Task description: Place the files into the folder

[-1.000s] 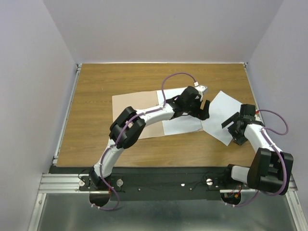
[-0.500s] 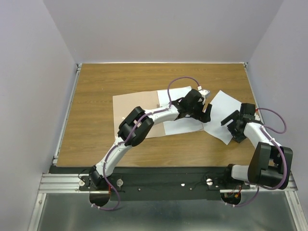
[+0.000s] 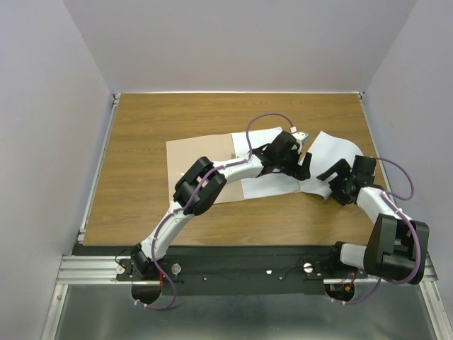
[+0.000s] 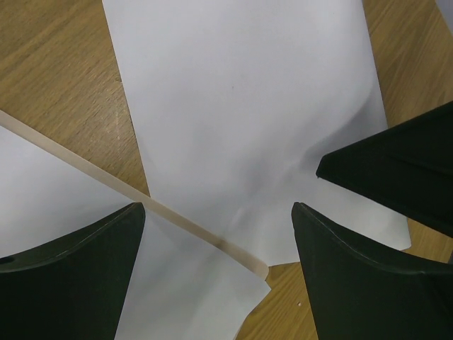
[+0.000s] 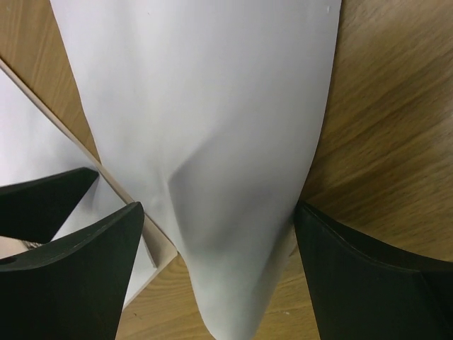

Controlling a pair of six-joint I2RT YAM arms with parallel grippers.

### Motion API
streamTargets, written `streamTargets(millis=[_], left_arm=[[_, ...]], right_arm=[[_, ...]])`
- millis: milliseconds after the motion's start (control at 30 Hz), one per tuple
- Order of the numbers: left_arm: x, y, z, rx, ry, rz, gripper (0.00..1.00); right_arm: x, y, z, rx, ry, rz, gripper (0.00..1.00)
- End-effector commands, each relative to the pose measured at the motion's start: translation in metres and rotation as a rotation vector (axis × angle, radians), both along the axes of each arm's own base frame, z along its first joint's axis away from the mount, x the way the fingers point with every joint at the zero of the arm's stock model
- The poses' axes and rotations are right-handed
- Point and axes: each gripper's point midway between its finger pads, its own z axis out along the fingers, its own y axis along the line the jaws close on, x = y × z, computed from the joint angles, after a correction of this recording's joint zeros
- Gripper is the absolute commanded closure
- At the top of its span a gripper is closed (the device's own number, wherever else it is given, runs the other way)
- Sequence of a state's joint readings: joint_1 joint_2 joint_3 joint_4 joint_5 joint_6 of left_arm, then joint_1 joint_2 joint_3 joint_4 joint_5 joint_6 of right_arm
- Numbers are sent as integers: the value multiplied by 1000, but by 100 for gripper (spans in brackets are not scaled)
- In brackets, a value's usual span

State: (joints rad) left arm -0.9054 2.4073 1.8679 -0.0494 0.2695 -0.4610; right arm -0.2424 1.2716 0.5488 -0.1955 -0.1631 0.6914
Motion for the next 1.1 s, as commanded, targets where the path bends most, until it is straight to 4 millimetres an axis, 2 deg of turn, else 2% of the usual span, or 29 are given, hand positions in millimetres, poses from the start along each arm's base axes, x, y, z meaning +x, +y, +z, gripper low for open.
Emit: streamTargets(millis=[0,100,133,200,233,433,533,733,767,833,900,967,1000,1067], left_arm=[[-23,18,-60,125,116,-5,5],[-23,21,-62,132,121,4,5],[-23,21,-61,132,119,6,5],[-22,22,-61,134,120,10,5],[-23,22,-62,134,123,11,5],[-17,24,-51,122,114,29,5],[-8,25,-29,89,92,38,5],[7,29,38,0,20,47,5],[10,35,56,-19,3,53,5],[14,43,71,-36,-16,76,5],[20,60,98,-79,-50,104,5],[18,76,119,-106,-69,127,5],[24,86,126,-111,-83,154,5],[22,108,138,-111,-103,193,5]], right_arm=[[-9,3,-2,-7,-15,17,8],[-9,0,-4,-19,-8,12,17],[-9,0,-5,-19,-5,12,27],[-9,-3,-7,-30,5,6,34],[-9,-4,-7,-34,7,1,44],[-3,-8,4,-54,-29,-6,59],[1,-8,15,-66,-68,-2,65],[8,-9,37,-92,-135,30,68],[10,-8,43,-101,-152,43,69],[16,-7,60,-109,-195,66,71],[23,-1,85,-104,-267,109,73],[26,5,99,-96,-311,153,73],[27,8,107,-94,-333,168,72],[31,20,127,-61,-383,233,73]])
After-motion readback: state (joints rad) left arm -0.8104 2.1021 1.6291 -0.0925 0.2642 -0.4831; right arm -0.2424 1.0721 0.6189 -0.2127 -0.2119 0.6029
